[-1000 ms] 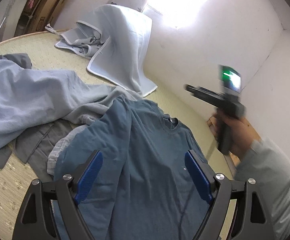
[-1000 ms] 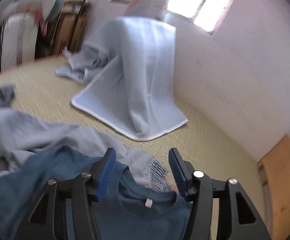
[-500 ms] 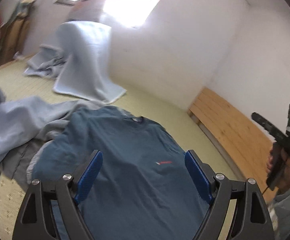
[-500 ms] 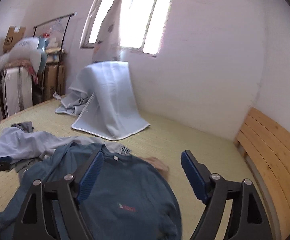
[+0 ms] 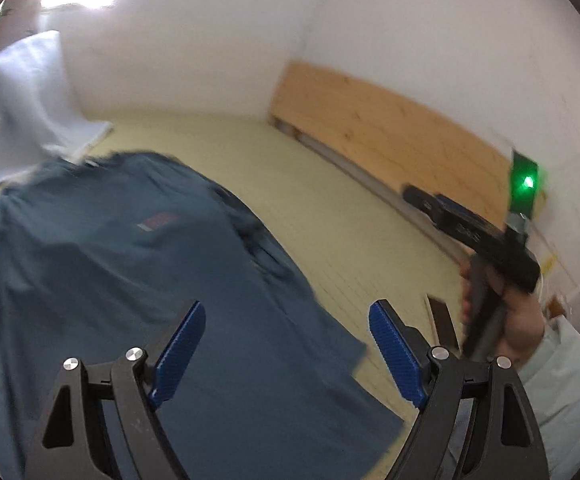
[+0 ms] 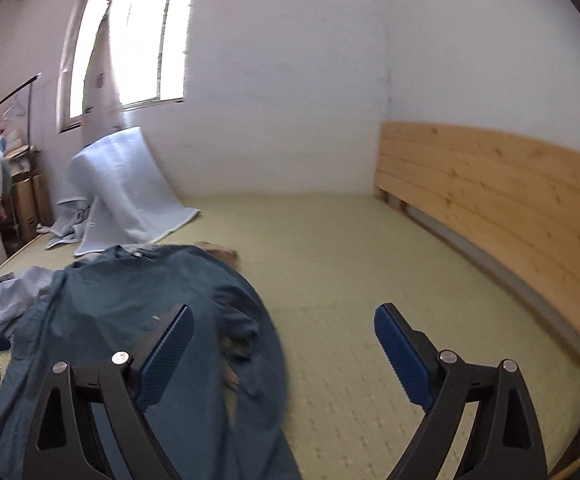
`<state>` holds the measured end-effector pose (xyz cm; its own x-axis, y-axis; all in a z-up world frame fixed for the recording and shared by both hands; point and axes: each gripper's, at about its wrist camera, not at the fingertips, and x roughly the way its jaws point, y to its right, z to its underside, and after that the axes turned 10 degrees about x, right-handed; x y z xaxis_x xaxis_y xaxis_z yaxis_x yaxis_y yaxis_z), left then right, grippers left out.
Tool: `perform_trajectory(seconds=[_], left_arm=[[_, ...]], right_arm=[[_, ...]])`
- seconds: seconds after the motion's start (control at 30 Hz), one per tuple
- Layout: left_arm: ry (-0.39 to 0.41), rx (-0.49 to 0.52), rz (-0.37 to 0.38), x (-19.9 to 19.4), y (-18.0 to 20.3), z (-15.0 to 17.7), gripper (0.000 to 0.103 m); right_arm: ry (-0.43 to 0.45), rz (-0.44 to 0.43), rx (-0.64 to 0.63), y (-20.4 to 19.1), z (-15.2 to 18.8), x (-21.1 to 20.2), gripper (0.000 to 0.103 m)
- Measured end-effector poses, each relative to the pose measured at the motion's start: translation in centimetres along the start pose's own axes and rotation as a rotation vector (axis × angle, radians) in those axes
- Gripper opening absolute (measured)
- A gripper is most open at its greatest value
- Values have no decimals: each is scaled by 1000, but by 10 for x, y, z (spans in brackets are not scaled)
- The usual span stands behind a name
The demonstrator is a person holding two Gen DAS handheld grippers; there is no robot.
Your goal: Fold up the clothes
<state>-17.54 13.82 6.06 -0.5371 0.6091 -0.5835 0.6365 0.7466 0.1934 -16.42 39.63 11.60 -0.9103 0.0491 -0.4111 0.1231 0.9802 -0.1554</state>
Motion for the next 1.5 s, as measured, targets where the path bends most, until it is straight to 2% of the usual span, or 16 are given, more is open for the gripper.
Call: perform_trajectory(seconds=[0.1, 0.37, 0.43, 0.5, 0.57, 0.77, 0.9, 1.1, 1.23, 1.3, 1.5], left_arm=[[-72, 72, 27, 33, 46, 4, 87], [-138, 252, 40, 106, 133, 20, 87], [-151, 299, 28, 121, 151, 26, 80], [-178, 362, -3, 141, 164, 36, 52], [-211, 408, -26, 158, 173, 44, 36], [-244, 530, -56, 202, 187, 63, 35], [-254, 560, -76, 220, 193, 66, 35], [-306, 564, -103, 244, 193, 67, 34], [-335, 541, -125, 252, 188, 69, 21], [-344, 523, -127, 255, 185, 70, 7], [-343, 458, -108, 254, 178, 66, 0]], right_arm=[[-1, 13, 53, 32, 16, -2, 94], [10, 16, 100, 85, 18, -11, 94], [14, 14, 117, 97, 18, -13, 94], [21, 8, 145, 106, 15, -15, 94], [28, 1, 172, 116, 12, -17, 94], [37, -11, 283, 144, 9, -19, 94], [31, -27, 333, 154, 8, -17, 94], [-3, -4, 309, 155, 9, -7, 94], [-12, 4, 326, 160, 11, -5, 94], [-14, 6, 339, 164, 11, -5, 94], [-15, 27, 376, 175, 13, -7, 94]])
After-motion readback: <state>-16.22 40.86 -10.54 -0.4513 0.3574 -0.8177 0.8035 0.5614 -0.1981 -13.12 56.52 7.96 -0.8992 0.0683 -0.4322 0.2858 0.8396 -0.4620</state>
